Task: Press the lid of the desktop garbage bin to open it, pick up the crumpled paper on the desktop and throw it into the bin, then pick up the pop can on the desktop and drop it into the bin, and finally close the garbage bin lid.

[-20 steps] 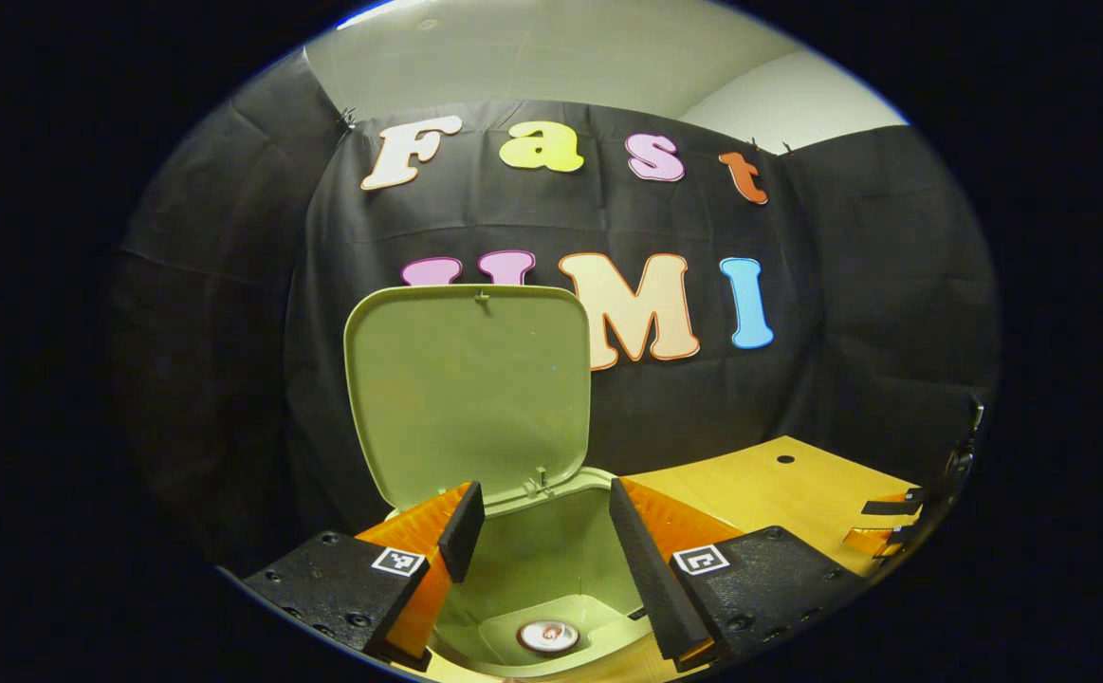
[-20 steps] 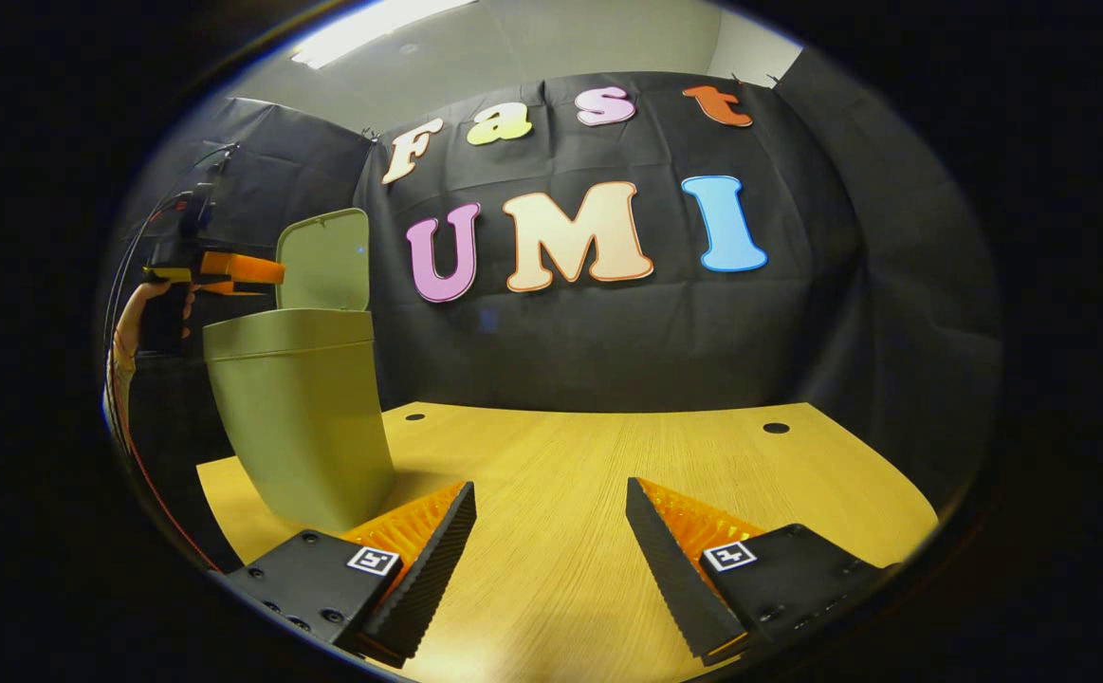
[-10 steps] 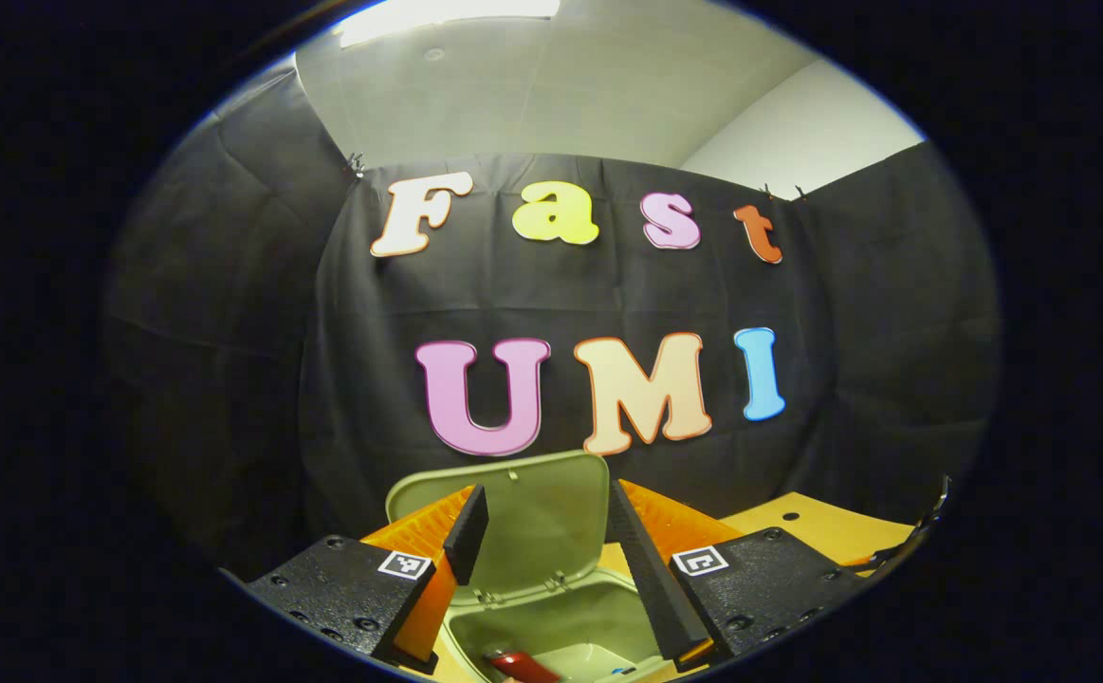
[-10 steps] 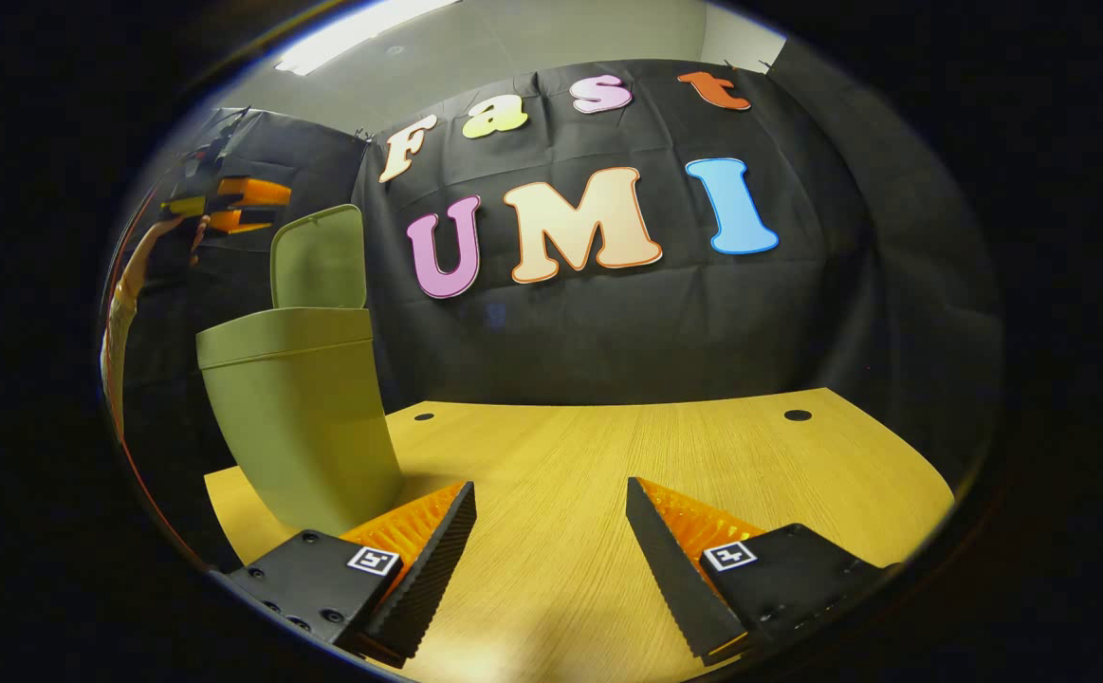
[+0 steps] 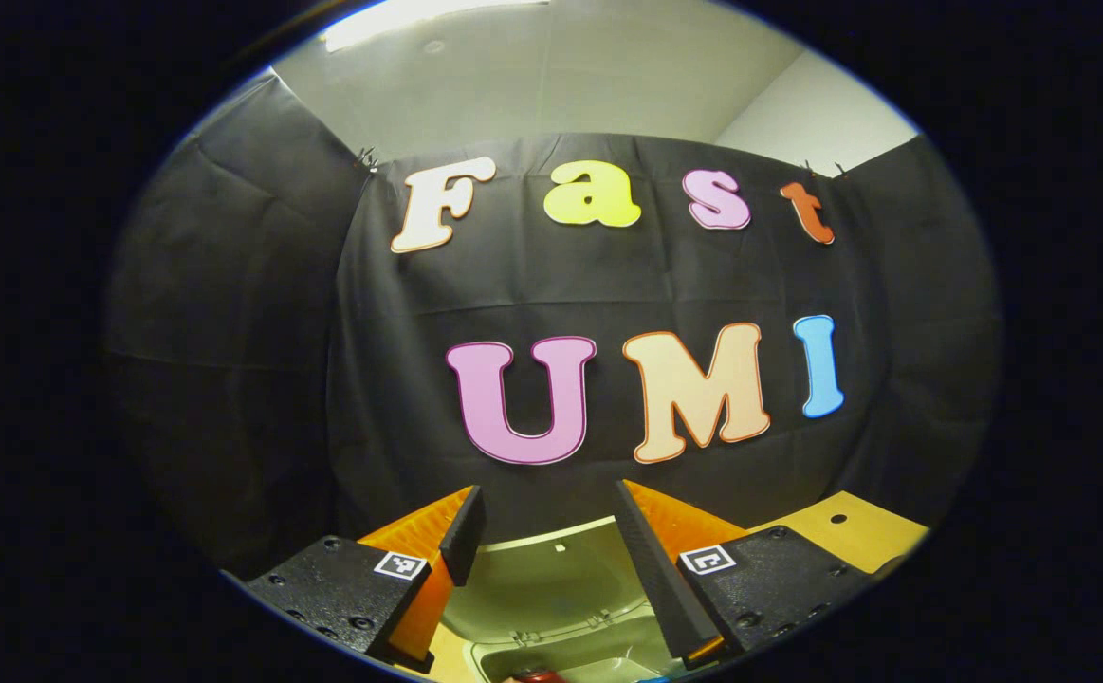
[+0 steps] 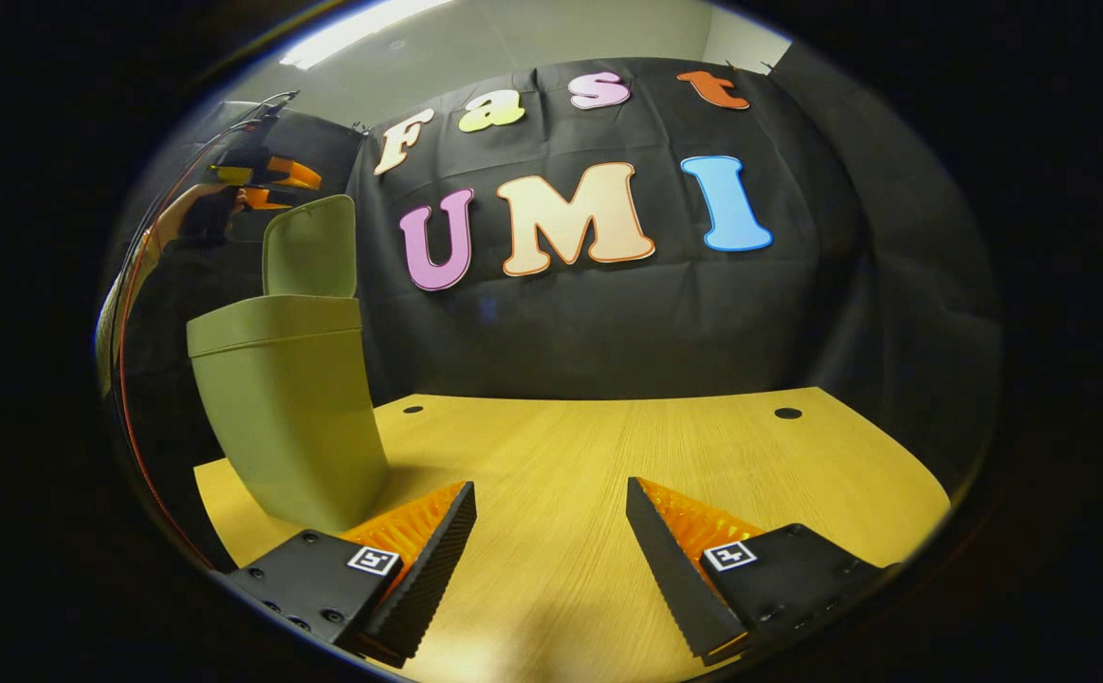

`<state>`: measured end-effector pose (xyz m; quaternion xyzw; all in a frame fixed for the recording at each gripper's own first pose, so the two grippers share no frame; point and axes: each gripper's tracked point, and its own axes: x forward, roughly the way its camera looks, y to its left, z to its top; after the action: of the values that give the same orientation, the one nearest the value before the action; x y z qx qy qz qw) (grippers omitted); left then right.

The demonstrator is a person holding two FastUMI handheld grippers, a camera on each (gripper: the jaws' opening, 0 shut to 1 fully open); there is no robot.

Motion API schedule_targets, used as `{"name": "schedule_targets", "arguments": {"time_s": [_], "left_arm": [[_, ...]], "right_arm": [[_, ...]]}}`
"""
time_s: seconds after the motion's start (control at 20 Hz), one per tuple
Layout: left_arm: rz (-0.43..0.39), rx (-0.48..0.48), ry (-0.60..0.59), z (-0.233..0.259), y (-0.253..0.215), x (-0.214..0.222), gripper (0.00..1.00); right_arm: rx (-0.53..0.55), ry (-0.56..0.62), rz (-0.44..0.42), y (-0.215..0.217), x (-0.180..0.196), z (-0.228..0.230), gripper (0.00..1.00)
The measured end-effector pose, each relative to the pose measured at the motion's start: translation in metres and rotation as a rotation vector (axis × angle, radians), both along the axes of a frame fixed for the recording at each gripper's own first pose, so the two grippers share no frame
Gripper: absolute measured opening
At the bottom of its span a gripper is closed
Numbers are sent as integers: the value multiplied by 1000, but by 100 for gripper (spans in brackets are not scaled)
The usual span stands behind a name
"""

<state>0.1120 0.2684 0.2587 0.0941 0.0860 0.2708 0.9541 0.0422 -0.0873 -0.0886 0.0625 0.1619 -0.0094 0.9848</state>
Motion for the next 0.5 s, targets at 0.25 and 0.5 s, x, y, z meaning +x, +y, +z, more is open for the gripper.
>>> {"name": "schedule_targets", "arguments": {"time_s": [0.25,0.5], "left_arm": [[68,-40,15,-14,27,3,83],[34,-57,-4,-15,8,-7,82]], "right_arm": [[7,-3,-10,-6,1,0,100],[15,-2,-18,-10,-1,0,100]]}}
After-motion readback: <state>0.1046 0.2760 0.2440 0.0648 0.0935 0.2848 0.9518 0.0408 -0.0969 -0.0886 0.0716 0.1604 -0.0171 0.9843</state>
